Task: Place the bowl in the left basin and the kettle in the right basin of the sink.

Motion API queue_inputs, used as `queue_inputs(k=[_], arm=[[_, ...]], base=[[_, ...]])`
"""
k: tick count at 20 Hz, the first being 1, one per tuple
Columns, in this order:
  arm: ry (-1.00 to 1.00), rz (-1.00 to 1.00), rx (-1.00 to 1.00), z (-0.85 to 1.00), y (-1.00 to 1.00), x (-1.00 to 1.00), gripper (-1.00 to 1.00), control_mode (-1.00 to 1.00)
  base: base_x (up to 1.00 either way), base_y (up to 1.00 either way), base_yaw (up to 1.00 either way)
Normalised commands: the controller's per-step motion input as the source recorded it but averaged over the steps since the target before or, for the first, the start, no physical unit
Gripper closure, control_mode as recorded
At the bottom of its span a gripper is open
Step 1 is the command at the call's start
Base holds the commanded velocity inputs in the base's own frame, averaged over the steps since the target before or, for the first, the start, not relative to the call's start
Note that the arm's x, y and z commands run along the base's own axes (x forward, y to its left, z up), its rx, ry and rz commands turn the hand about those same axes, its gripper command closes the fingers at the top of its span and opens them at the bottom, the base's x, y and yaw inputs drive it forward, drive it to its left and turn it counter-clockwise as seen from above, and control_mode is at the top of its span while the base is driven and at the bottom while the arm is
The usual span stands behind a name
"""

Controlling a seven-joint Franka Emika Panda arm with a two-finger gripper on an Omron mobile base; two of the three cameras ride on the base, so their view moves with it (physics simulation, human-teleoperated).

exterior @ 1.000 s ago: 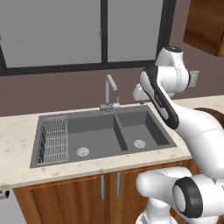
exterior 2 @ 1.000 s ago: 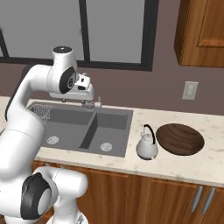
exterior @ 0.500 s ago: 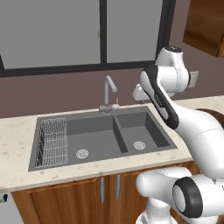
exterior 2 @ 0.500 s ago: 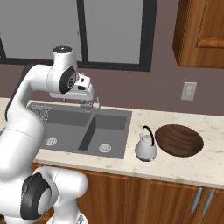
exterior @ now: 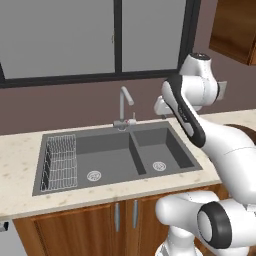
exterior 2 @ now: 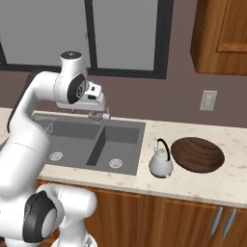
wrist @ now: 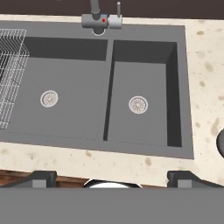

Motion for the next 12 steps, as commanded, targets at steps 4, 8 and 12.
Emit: queue_inputs(k=[4,8,12], arm=[[0.0,0.0,-0.01,-0.03,-0.28,0.0,-1.0,-1.0],[0.0,0.0,-0.01,-0.02,-0.35,0.0,-1.0,-1.0],[0.0,0.0,-0.05,-0.05,-0.33,0.0,-1.0,-1.0]], base=[[0.0,0.0,0.0],[0.0,0.0,0.0],[0.0,0.0,0.0]])
